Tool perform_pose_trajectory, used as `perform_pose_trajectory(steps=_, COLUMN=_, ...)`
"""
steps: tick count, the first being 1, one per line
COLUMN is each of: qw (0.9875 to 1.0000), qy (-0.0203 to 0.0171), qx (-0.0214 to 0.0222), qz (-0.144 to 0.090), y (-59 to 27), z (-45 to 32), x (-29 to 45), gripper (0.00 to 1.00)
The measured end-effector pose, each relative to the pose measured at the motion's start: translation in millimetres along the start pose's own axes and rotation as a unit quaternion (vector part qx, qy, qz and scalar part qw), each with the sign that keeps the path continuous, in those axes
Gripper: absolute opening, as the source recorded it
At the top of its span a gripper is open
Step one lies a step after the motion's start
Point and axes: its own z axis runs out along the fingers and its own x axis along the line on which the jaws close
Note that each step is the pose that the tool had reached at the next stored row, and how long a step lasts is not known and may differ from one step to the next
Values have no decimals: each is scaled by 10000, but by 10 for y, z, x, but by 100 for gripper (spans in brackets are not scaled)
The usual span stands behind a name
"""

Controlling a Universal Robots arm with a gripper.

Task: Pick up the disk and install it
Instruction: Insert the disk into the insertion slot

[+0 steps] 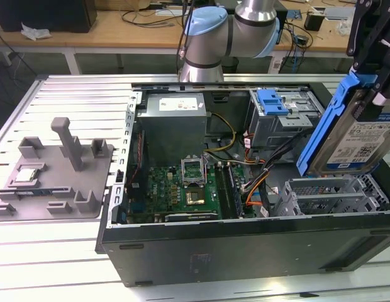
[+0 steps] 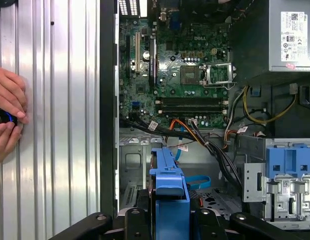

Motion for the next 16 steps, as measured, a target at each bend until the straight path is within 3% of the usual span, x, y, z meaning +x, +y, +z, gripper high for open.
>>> perform_pose_trajectory(steps=16, qw=10000, qy=0, qx=0, qz=0, y=-5, z=117, x=1, gripper=37)
